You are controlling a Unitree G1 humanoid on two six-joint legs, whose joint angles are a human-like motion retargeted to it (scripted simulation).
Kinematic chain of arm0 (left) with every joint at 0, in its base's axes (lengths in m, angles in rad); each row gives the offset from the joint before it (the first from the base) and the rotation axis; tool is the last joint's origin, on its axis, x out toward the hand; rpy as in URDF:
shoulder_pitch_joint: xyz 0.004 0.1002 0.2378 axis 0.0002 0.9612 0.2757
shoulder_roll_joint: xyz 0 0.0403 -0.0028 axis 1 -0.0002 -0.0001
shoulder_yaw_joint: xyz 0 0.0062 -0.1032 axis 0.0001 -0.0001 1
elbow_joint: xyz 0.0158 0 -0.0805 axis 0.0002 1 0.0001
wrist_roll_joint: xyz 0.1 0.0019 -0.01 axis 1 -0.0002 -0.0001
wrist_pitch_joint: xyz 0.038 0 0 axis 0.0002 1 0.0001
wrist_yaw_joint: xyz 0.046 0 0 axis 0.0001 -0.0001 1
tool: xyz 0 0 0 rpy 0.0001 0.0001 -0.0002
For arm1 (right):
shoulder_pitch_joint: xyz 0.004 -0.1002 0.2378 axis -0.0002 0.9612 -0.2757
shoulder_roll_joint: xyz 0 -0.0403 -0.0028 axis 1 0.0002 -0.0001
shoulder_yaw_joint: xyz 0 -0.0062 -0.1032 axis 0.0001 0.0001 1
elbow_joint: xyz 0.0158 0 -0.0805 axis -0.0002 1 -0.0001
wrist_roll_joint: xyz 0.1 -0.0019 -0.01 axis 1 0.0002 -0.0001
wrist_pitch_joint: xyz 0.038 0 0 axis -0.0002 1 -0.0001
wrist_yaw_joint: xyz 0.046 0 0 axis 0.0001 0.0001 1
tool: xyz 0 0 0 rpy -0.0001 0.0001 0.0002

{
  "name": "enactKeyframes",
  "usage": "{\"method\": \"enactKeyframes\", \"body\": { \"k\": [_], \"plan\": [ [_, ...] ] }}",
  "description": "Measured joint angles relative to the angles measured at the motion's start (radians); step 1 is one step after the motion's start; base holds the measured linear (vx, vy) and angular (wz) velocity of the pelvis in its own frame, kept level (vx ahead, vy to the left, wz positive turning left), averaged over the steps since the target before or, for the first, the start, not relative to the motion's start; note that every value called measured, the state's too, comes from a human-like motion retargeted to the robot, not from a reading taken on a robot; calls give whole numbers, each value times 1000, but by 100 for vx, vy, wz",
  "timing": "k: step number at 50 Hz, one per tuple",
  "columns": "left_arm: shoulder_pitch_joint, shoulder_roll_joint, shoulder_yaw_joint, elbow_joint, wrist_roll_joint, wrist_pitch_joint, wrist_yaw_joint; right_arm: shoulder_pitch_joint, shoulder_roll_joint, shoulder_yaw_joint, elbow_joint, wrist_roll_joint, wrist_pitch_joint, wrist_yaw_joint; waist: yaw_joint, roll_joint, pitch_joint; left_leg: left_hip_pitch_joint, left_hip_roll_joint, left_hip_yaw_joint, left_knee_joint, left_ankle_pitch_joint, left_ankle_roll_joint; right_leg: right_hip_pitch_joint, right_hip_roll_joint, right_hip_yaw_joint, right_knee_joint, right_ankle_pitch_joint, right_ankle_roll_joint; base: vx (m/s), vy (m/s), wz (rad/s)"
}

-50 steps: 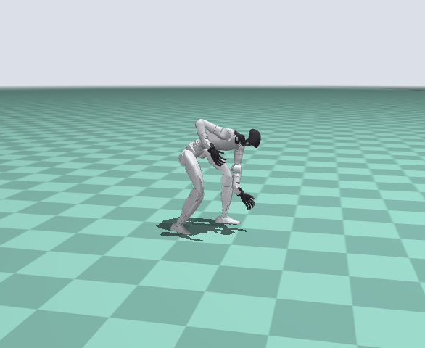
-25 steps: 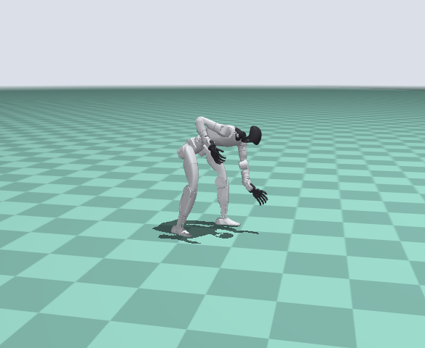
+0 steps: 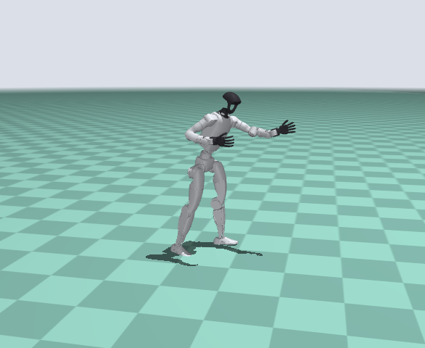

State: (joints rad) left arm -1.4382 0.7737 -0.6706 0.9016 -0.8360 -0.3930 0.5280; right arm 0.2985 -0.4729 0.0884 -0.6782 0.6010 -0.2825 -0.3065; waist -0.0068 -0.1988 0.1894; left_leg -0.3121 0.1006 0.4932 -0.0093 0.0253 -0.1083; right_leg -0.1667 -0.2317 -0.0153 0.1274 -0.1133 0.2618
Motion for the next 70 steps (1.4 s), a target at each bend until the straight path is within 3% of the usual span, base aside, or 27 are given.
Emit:
{"method": "enactKeyframes", "body": {
  "k": [8,17,30,40,50,59,65,70],
  "plan": [
    [-223,64,-108,-33,33,21,-21,-36,30,-1,29,18,-22,12,50,58,-127,131,-5,-5,4,-36,-8,111,-8,-30,55,-39,0,15,-5,3],
    [-533,76,-315,42,51,39,-30,-32,22,-25,46,38,-48,12,76,113,-202,182,-11,-46,-4,-36,-30,222,-4,-82,-7,-48,0,4,-6,25],
    [-934,87,-569,134,76,42,-38,-18,-52,-24,49,86,-76,36,85,154,-198,191,5,-83,-40,2,-32,246,29,-112,-18,-58,0,-4,-7,14],
    [-1002,69,-625,140,63,34,-63,-15,-25,-47,58,96,-77,45,86,150,-175,182,30,-77,-73,30,-38,221,62,-105,-26,-49,0,-1,-1,0],
    [-835,68,-530,98,53,32,-54,-33,-32,-58,70,66,-57,26,79,123,-64,121,47,-75,-78,59,-36,140,78,-92,-1,-36,0,-7,1,-3],
    [-609,95,-406,39,85,-11,-27,-64,-67,-10,61,14,-47,6,41,72,165,14,47,-70,-73,102,-17,11,72,-68,36,-16,-4,-16,7,-7],
    [-429,80,-354,20,100,-43,20,-72,-101,67,44,19,-36,2,-19,27,316,-161,63,-99,34,104,10,-116,70,-71,72,-37,-68,-18,6,15],
    [-236,15,-270,26,46,-64,54,-55,-110,137,30,61,-27,2,-98,4,331,-443,83,-131,274,39,41,-340,43,-71,239,-131,-140,-12,10,34]
  ]
}}
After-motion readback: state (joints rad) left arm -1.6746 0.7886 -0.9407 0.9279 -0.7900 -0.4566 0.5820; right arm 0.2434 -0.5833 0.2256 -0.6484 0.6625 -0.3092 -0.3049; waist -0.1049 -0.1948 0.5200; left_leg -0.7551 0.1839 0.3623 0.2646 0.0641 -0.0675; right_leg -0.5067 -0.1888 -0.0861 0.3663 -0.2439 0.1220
